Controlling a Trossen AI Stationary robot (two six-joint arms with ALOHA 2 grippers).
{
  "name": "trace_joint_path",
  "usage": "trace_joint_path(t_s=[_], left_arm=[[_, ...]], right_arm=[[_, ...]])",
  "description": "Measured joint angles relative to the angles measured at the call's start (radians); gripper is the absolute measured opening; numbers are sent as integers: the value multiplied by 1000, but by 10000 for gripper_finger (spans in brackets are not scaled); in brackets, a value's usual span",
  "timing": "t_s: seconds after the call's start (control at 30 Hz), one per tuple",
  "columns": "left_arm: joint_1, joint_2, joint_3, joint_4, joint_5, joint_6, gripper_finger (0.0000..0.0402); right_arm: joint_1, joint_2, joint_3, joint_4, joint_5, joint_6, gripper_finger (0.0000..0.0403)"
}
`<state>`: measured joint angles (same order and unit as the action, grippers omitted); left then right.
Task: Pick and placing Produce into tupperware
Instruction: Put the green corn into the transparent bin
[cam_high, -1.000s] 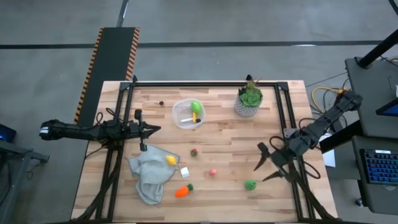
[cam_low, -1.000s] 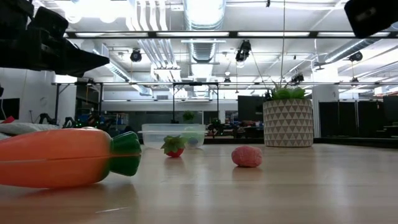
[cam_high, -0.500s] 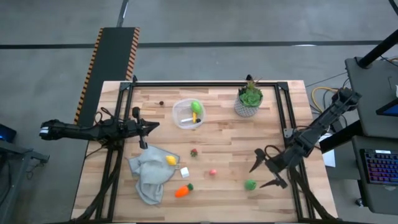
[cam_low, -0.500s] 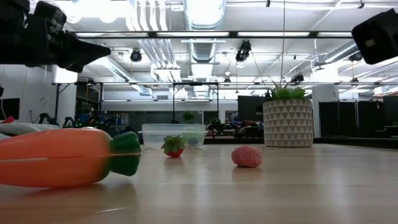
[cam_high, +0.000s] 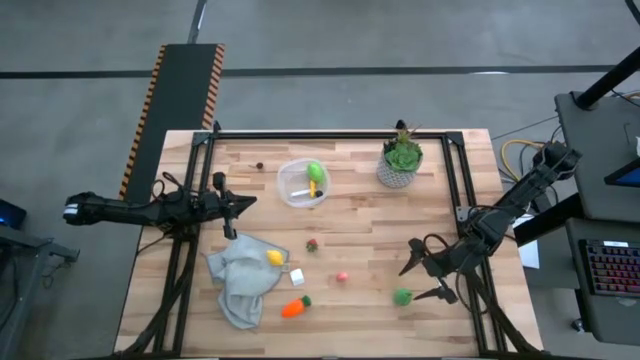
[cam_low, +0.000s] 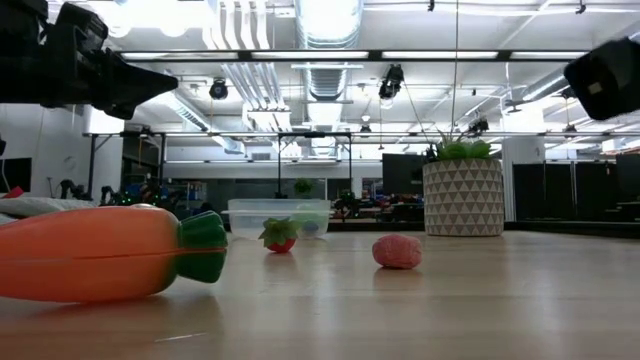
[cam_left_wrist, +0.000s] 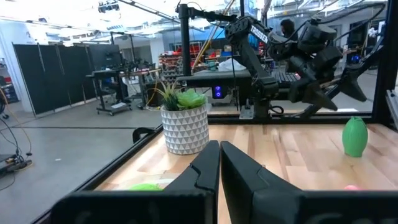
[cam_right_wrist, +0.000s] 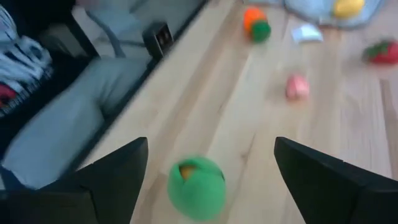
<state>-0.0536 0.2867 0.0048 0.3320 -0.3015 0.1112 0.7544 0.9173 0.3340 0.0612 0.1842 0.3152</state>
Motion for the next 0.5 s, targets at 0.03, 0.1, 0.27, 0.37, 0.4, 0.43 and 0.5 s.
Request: trace_joint_path(t_s=[0.03,0.1,0.27,0.37,0.4,0.43,0.5], left_arm=[[0,0,0,0,0,0,0],[0,2,0,0,0,0,0],[0,11,0,-1,-1,0,0],[0,17,0,-1,-5,-1,0],[0,17,0,-1,-6,-2,0],[0,18,0,0,-6,-2,0],[0,19,0,0,-7,-3,0]], right_arm=[[0,5,-1,-20,0,5,341],[0,21,-4,-66,0,24,340],[3,83,-5,16,-17,43,340],[3,119,-5,43,-83,35,340],[4,130,-5,43,-93,35,340],[3,142,-5,43,-98,36,340],[3,165,-5,50,-105,46,340]])
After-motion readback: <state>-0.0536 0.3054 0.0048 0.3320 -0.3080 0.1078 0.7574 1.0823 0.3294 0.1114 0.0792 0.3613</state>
